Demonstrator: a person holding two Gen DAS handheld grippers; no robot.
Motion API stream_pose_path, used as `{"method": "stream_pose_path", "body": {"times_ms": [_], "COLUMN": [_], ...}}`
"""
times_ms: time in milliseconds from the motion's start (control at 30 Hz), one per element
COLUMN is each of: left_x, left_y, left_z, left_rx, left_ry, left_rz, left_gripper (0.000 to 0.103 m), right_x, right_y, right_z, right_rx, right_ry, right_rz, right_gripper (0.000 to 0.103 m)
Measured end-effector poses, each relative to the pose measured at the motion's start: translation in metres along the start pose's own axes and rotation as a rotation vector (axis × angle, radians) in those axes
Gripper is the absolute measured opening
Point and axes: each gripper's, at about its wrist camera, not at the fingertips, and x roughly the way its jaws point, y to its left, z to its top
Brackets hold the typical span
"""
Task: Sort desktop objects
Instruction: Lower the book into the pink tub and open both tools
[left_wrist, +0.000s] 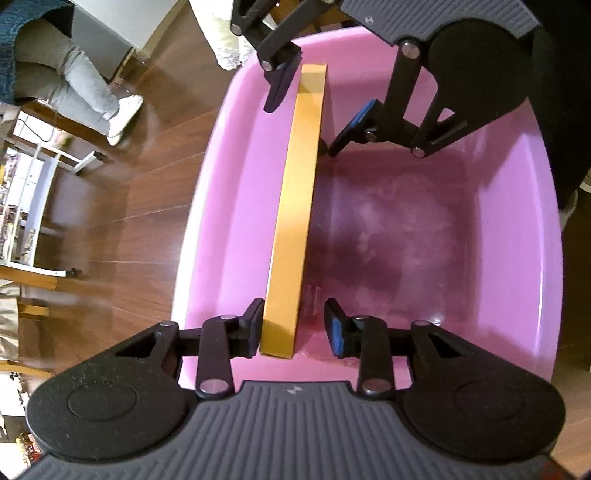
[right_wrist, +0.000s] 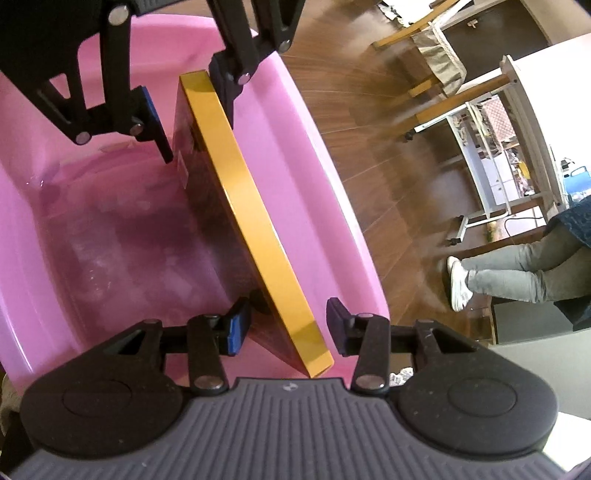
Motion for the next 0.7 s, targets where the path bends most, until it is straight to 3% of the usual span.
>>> {"method": "stream_pose_path", "body": {"times_ms": [167, 700], "left_x": [-0.008, -0.003], "left_y": [0.004, 0.016], "left_z": [-0.002, 0.002], "left_rx": [-0.008, -0.062], "left_ry": [-0.021, -0.063], "left_rz": [0.058, 0.136], "left_gripper": [0.047, 0.053], "right_x": [-0.003, 0.003], "right_y": [-0.003, -0.020], "right_z": [-0.001, 0.001], "right_rx": [0.009, 0.067], "right_ry": [-0.008, 0.003], "right_rz": [-0.052, -0.155], "right_gripper": [0.054, 0.066]}}
